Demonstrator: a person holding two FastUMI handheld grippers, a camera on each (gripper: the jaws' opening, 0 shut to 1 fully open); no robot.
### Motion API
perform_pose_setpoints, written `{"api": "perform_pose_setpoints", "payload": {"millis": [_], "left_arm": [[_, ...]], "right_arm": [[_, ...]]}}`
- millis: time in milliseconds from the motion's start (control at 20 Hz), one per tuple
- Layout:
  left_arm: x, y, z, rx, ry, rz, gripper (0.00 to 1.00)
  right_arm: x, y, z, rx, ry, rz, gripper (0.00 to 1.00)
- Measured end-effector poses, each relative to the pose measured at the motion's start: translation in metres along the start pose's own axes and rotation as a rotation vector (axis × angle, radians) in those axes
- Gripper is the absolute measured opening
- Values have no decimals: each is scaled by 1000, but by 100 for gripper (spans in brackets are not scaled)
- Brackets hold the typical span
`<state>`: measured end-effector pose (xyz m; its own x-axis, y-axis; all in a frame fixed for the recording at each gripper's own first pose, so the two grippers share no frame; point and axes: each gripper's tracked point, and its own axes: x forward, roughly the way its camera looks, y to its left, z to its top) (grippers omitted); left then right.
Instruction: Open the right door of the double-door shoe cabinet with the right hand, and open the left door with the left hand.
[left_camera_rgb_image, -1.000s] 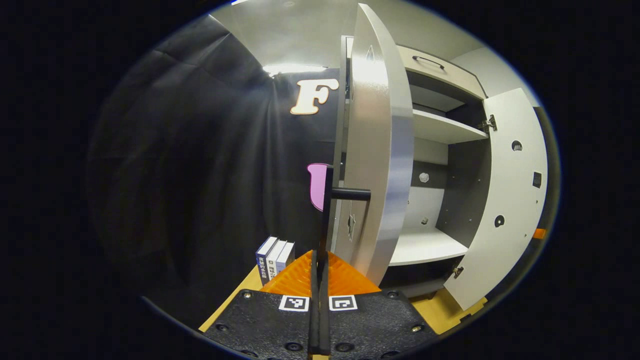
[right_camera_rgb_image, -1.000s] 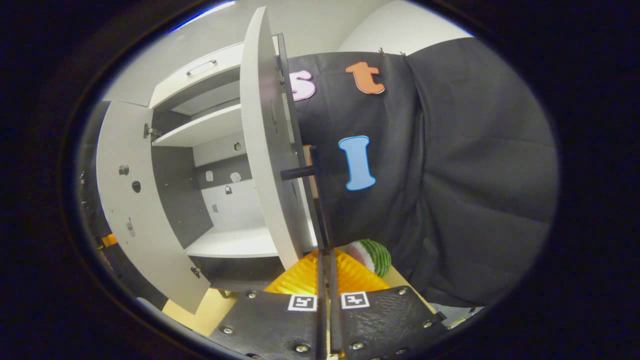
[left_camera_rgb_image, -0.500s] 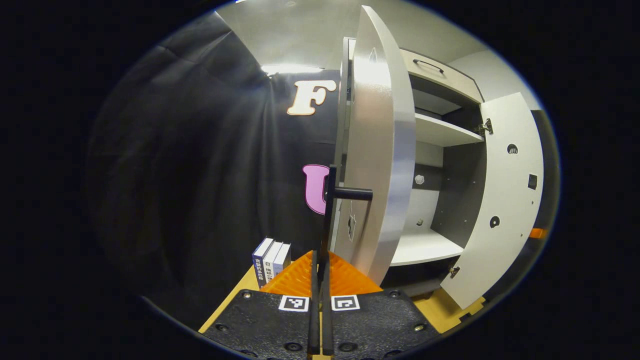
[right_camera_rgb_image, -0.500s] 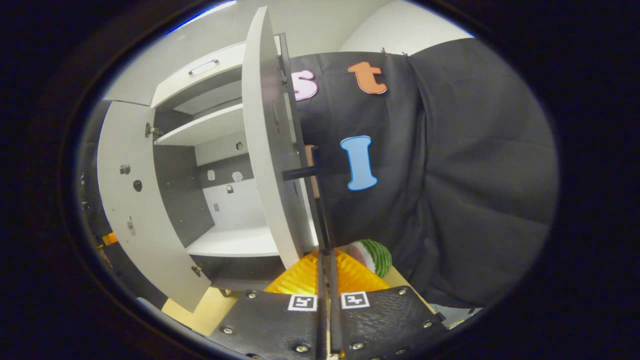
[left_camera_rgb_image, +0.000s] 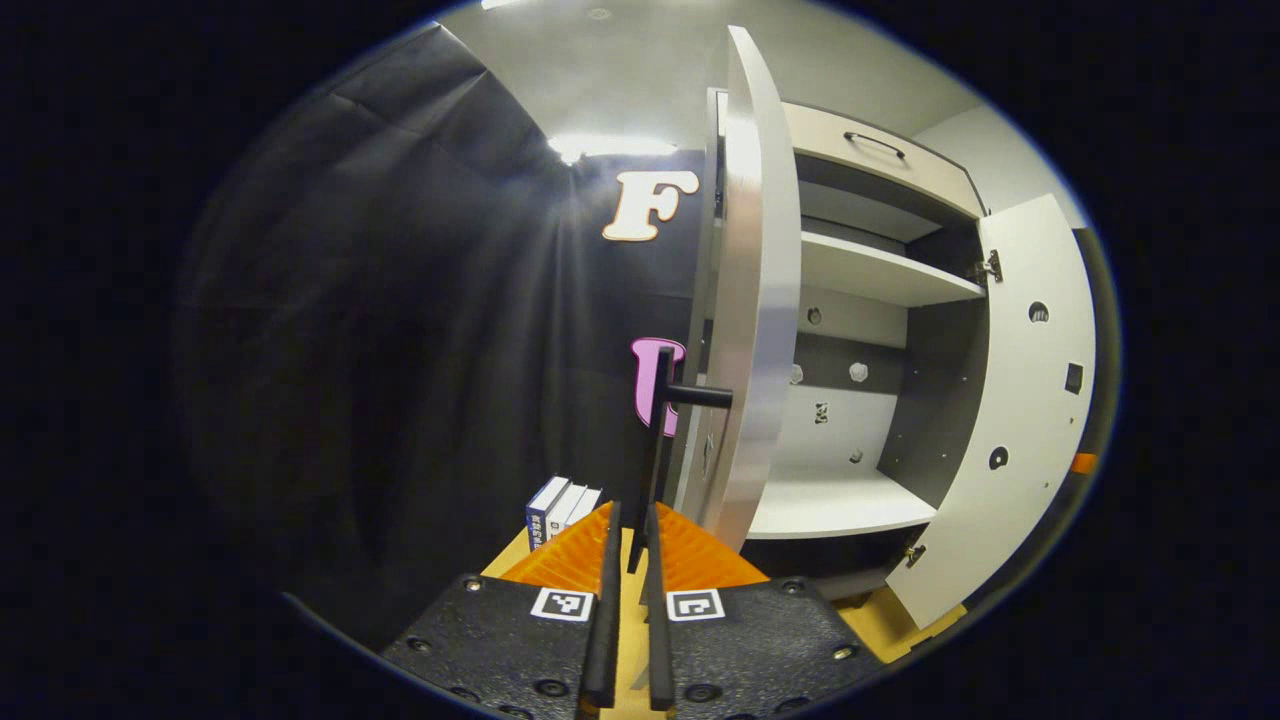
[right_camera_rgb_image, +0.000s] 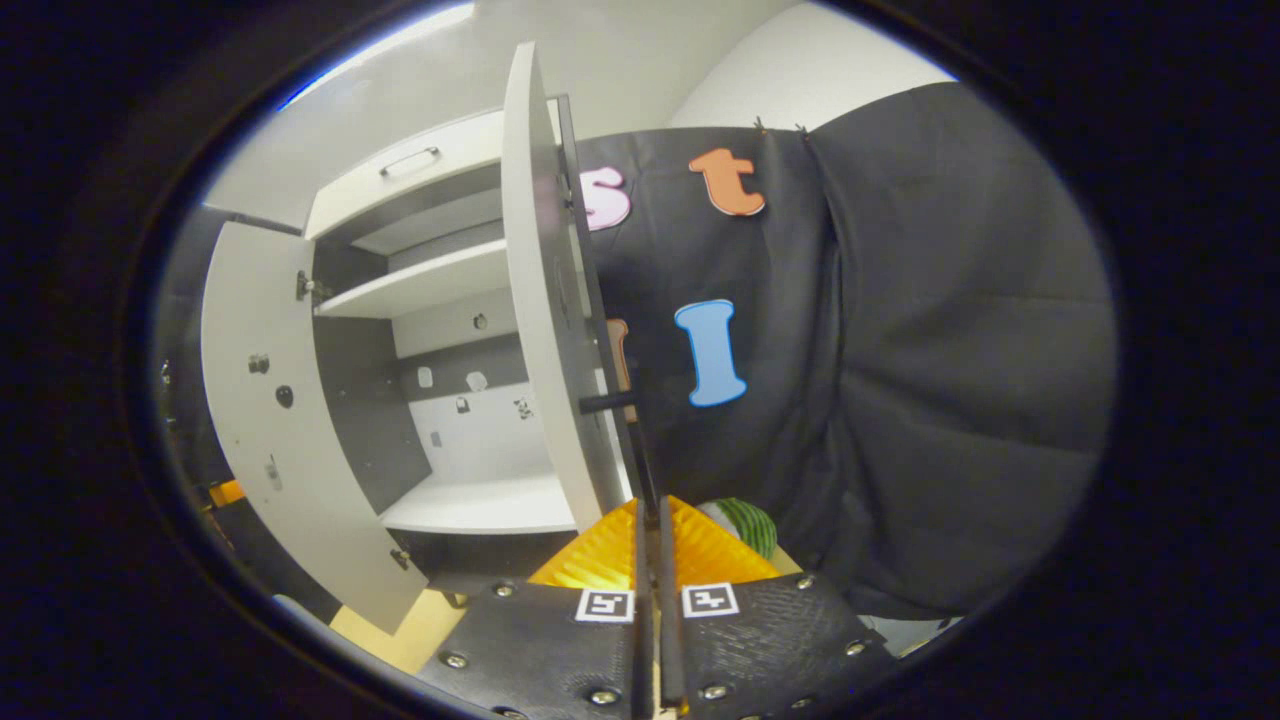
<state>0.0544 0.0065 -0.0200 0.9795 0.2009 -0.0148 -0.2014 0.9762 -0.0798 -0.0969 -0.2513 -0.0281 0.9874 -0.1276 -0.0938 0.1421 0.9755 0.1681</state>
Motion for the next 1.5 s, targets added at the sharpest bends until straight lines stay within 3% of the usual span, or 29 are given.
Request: {"api": "perform_pose_setpoints", "payload": {"millis": [50,100,150,200,450,650,700,750,800,850,900,1100,1150,1300,1350,1400,1450,1500], "left_arm": [[-1,4,0,2,3,24,10],[-4,5,1,2,5,38,22],[-5,4,4,0,-1,38,24],[-6,1,8,-2,-9,34,34],[-8,-14,18,12,-40,-18,35],[-8,-38,24,-7,-58,-99,40],[-8,-42,25,-1,-62,-116,34],[-7,-47,24,3,-61,-135,41],[-8,-53,24,3,-61,-158,38],[-9,-60,25,-3,-64,-190,47],[-11,-67,25,-10,-64,-220,46],[-12,-84,26,13,-70,-297,75],[-11,-86,27,22,-78,-306,77],[-7,-91,29,54,-95,-324,94],[-7,-91,31,62,-103,-324,89],[-7,-91,34,72,-114,-324,95],[-6,-92,36,83,-124,-323,100],[-4,-94,38,95,-135,-323,96]], "right_arm": [[-3,8,6,5,-16,8,3],[-6,14,13,4,-34,13,4],[-9,21,22,2,-56,22,4],[-13,29,32,-1,-78,34,4],[-25,78,61,-15,-163,107,3],[-22,121,51,-36,-145,181,3],[-21,132,48,-32,-137,203,3],[-19,140,45,-25,-125,217,3],[-18,148,43,-18,-116,230,3],[-18,155,42,-12,-111,243,16],[-17,159,43,-7,-111,247,7],[-14,169,44,-15,-115,257,11],[-12,172,43,-14,-116,261,14],[-8,179,41,10,-108,289,53],[-10,179,40,20,-104,293,59],[-6,179,40,28,-103,295,82],[-8,178,41,32,-106,292,86],[-6,176,43,31,-112,284,87]]}}
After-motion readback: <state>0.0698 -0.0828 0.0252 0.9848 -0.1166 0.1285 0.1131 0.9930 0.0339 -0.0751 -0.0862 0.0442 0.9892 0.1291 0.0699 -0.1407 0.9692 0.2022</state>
